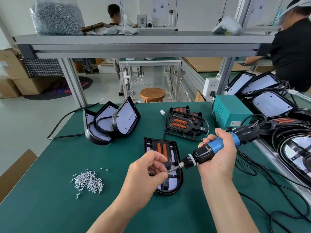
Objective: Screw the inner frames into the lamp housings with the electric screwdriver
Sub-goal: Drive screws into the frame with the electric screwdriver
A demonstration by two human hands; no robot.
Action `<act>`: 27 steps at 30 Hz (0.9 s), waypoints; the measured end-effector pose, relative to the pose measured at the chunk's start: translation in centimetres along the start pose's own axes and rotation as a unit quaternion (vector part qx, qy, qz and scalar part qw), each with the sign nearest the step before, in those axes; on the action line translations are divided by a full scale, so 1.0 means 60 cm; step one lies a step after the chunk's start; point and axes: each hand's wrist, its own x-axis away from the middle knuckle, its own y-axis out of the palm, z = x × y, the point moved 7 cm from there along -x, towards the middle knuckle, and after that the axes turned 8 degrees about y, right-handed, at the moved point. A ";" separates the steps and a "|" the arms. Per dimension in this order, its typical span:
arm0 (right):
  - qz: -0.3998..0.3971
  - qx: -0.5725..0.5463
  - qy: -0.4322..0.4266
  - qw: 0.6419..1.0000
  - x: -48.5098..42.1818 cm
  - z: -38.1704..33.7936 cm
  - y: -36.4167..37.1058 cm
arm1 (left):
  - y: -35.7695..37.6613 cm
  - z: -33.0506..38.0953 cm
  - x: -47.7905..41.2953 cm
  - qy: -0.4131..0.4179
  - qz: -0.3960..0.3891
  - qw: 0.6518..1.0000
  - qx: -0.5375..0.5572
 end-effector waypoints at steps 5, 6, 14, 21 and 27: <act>0.018 0.013 -0.004 1.000 0.001 0.003 -0.003 | 0.002 0.018 0.012 0.050 0.012 0.996 -0.075; 0.020 0.013 -0.003 1.000 0.000 0.005 -0.005 | 0.003 0.019 0.012 0.057 0.013 0.995 -0.082; 0.019 0.023 -0.008 1.000 -0.006 0.007 -0.006 | -0.001 0.010 0.005 0.081 -0.028 0.986 -0.144; 0.000 0.029 -0.038 0.999 -0.019 -0.004 0.017 | -0.077 -0.079 -0.040 -0.089 0.152 0.983 -0.049; -0.078 0.093 -0.109 0.987 -0.005 0.013 0.072 | -0.030 -0.141 -0.061 -0.239 0.021 0.967 -0.083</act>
